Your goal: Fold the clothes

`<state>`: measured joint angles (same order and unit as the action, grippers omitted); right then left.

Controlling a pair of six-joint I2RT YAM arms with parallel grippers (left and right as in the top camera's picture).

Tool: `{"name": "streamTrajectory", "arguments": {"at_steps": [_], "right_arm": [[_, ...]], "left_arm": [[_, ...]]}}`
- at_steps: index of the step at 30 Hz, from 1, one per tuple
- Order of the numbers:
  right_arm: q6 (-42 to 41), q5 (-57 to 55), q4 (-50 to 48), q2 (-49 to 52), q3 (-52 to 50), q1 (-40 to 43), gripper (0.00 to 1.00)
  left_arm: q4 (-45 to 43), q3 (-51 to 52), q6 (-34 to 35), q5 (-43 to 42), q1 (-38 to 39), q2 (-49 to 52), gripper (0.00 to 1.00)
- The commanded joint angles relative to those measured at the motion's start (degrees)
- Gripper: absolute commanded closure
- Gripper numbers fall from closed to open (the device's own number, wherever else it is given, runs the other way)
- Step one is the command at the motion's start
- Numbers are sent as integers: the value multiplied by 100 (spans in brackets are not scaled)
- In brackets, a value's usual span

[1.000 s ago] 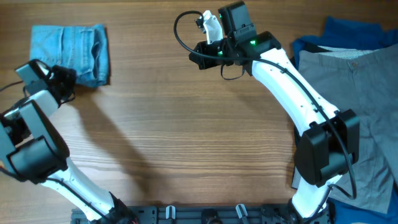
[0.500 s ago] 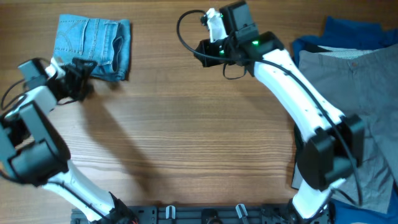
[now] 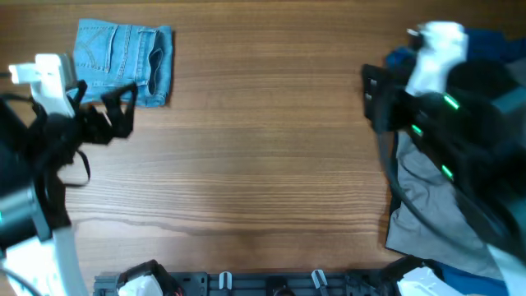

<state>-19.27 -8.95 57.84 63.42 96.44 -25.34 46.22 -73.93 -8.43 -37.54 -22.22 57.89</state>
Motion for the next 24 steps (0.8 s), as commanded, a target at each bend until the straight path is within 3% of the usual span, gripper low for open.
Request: {"name": "streamTrajectory", "arguments": {"at_steps": [1, 5, 11, 14, 16, 21, 24], "right_arm": [[-52, -348, 105, -745, 31, -9, 0], [-79, -269, 802, -1331, 31, -9, 0], [-107, 223, 1379, -1462, 28, -9, 0], [-767, 837, 1556, -1462, 28, -9, 0], [-802, 61, 1836, -1462, 28, -9, 0], [542, -1169, 1805, -1495, 28, -9, 0], [1287, -1126, 1331, -1648, -227, 129, 0]], "left_arm": [[564, -157, -337, 68, 37, -669, 0], [1207, -155, -339, 470, 37, -1239, 0], [1305, -155, -339, 468, 37, -1432, 0], [1305, -155, -339, 468, 37, -1432, 0], [1305, -155, -339, 468, 37, -1429, 0], [1305, -155, -337, 468, 37, -1429, 0], [1305, -155, -339, 468, 37, -1429, 0]]}}
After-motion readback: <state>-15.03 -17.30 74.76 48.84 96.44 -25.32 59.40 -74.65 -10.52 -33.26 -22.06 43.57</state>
